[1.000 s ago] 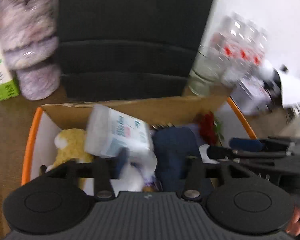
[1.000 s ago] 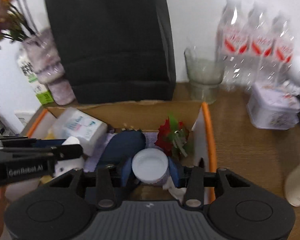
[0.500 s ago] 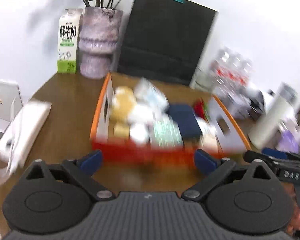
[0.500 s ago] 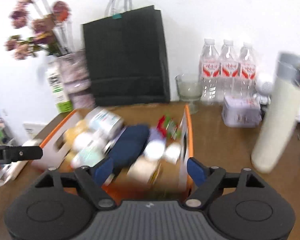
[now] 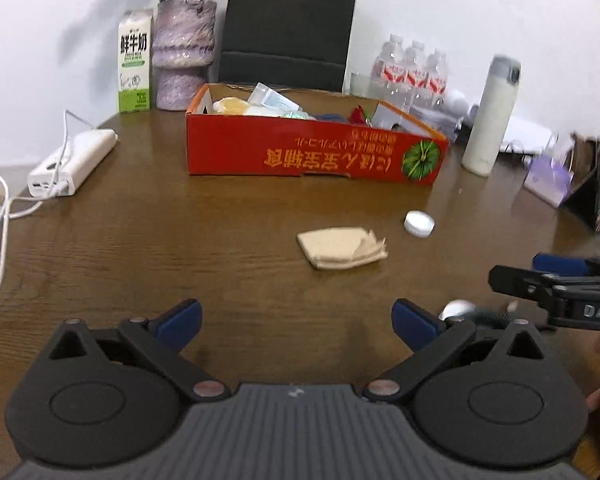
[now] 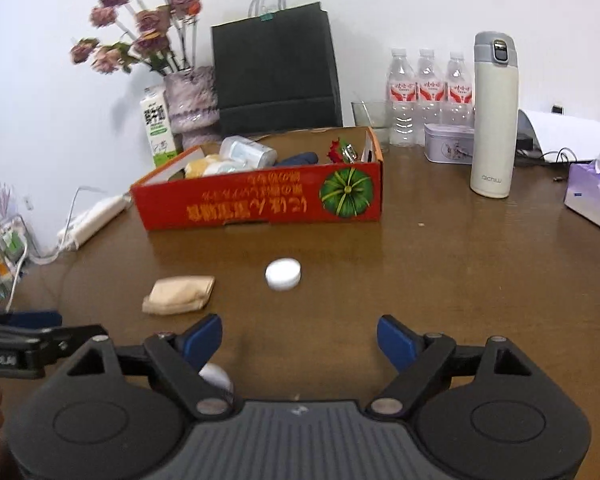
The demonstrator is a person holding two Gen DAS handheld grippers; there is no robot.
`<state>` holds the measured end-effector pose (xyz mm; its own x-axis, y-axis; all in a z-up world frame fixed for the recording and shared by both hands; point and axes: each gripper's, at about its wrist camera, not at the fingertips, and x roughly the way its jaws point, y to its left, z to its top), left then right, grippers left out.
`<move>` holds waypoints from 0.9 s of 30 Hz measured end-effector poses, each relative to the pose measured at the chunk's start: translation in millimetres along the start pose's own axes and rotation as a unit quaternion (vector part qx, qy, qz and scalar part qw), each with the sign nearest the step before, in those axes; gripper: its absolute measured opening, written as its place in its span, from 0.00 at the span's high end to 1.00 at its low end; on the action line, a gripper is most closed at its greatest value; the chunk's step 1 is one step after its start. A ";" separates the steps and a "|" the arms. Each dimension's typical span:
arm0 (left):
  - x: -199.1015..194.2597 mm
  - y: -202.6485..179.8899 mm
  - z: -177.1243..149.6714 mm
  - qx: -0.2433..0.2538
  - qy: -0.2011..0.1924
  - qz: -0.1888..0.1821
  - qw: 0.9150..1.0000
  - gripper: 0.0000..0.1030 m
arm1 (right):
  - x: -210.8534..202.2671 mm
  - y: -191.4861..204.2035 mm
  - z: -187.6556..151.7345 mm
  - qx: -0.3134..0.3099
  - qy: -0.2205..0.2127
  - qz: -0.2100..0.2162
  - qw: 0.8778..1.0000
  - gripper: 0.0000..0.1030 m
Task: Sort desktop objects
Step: 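Grasp the tan paper napkin with the left tool while the right tool grasps the small white cap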
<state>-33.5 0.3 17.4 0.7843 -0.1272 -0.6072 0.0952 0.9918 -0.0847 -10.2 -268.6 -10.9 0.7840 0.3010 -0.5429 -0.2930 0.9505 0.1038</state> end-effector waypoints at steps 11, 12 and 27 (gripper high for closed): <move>11.0 -2.1 -5.7 0.004 0.012 0.013 1.000 0.00 | 0.5 -5.4 -12.3 0.032 -0.005 -0.007 0.999 0.16; 11.8 -1.7 -4.2 0.002 0.011 0.012 1.000 0.00 | 0.7 -6.0 -11.6 0.033 -0.005 -0.008 0.999 0.16; 77.1 -24.9 51.3 0.016 0.028 -0.030 0.999 0.16 | 84.7 4.0 56.3 -0.054 0.055 0.005 0.997 0.44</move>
<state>56.1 -33.7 13.2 0.7419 -0.1852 -0.6444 0.1602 0.9822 -0.0978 85.9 -234.9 -9.5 0.7177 0.2948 -0.6308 -0.3629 0.9316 0.0226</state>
